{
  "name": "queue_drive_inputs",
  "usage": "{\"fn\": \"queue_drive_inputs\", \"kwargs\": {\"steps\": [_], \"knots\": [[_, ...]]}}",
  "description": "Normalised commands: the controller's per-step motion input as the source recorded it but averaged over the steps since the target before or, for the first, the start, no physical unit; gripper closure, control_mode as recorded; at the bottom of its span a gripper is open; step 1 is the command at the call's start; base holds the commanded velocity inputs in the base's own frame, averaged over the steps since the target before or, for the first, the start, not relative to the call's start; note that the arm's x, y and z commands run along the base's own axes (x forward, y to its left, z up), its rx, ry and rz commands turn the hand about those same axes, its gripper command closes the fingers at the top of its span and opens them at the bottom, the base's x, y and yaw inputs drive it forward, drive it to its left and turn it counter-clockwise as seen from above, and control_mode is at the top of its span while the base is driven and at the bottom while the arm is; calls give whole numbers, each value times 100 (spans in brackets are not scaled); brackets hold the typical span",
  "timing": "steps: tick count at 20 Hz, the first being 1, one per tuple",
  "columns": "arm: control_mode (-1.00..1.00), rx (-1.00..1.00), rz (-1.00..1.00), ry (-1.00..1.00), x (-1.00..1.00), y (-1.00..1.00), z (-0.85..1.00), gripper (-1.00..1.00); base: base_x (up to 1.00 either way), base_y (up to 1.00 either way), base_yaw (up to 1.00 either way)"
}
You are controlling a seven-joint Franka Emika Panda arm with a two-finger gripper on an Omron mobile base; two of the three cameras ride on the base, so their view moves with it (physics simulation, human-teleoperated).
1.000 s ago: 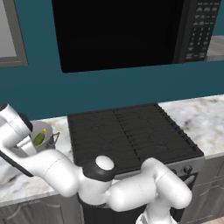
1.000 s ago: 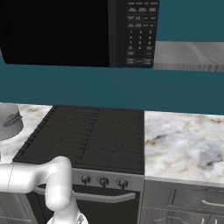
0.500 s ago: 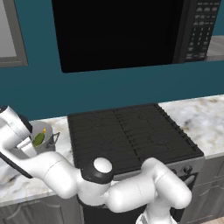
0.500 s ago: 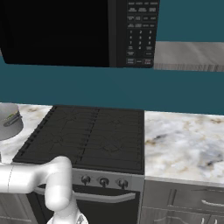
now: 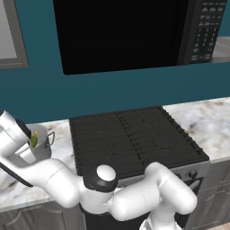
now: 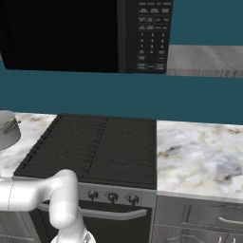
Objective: Turn on the sink faucet. Then move the cucumber from the counter to the sink. Turn off the sink. Move the vegetable from the sink to the pot next to the stove. Finally move the pot to the front right burner.
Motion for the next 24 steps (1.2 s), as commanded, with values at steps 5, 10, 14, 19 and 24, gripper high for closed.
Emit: {"fn": "queue_drive_inputs", "kwargs": {"steps": [5,10,14,19,24], "knots": [[-100,0,-19,-17,-32,-8,26,100,0,0,0],[-100,0,-25,-18,-30,-14,31,100,0,0,0],[-100,1,-32,-7,-29,-28,16,100,0,0,0],[-100,1,-37,-4,-19,-46,15,100,0,0,0],[-100,0,-37,-6,-22,-57,12,100,0,0,0]]}}
